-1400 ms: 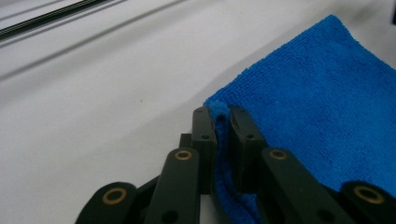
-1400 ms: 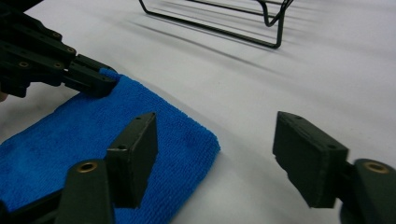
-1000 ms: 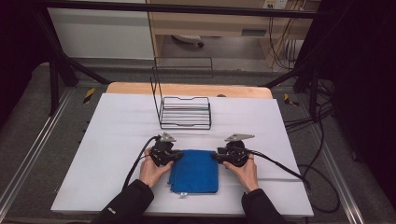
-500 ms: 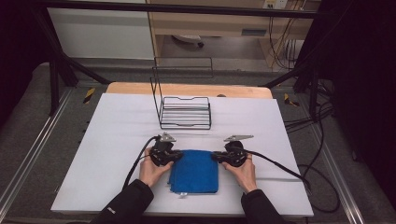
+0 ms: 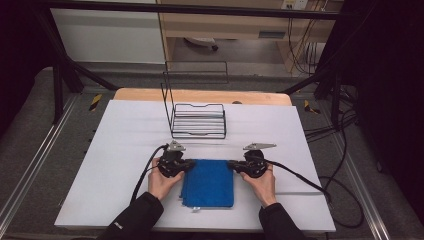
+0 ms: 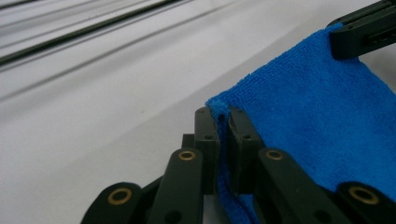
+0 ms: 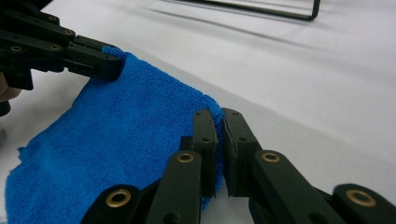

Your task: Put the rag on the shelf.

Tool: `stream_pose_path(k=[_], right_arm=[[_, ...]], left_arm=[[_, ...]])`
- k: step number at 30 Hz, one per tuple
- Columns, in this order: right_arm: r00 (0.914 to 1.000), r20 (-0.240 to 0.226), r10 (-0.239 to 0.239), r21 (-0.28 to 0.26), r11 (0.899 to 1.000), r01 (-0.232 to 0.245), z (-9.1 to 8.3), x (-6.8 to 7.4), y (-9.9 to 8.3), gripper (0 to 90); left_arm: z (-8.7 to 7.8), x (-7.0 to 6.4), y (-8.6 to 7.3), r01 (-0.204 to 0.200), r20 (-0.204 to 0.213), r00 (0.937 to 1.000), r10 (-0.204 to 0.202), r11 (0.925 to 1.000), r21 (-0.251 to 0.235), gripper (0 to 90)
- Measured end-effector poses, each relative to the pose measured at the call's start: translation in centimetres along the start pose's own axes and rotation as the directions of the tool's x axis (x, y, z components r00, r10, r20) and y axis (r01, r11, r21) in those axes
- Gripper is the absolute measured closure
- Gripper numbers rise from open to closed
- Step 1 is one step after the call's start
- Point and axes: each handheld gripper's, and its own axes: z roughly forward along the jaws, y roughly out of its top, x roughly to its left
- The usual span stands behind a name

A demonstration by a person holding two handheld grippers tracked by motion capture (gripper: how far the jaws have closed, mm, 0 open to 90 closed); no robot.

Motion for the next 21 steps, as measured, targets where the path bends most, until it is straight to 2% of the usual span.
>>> stream_pose_path(k=[7, 11, 16, 21], right_arm=[[0.9989, -0.012, -0.046, -0.043, 0.998, 0.046, -1.0, 0.6, 0.2, 85.2], [0.998, -0.024, -0.058, -0.068, 0.996, 0.056, -1.4, 0.9, 0.4, 85.2], [0.9965, -0.035, -0.076, -0.108, 0.992, 0.072, -1.9, 1.2, 0.6, 85.2], [0.9934, -0.021, -0.113, -0.143, 0.984, 0.109, -2.6, 1.6, 1.0, 85.2]], left_arm=[[-1.2, -0.5, 0.2, -0.019, -0.008, 0.9998, 0.019, 0.999, -0.041, 83.9], [-2.0, -0.7, 0.1, -0.022, -0.008, 0.9997, 0.021, 0.9978, -0.062, 83.8], [-2.8, -0.9, 0.2, -0.026, -0.006, 0.9997, 0.025, 0.9939, -0.107, 83.8], [-3.5, -1.3, 0.4, -0.044, -0.016, 0.999, 0.042, 0.9889, -0.142, 83.8]])
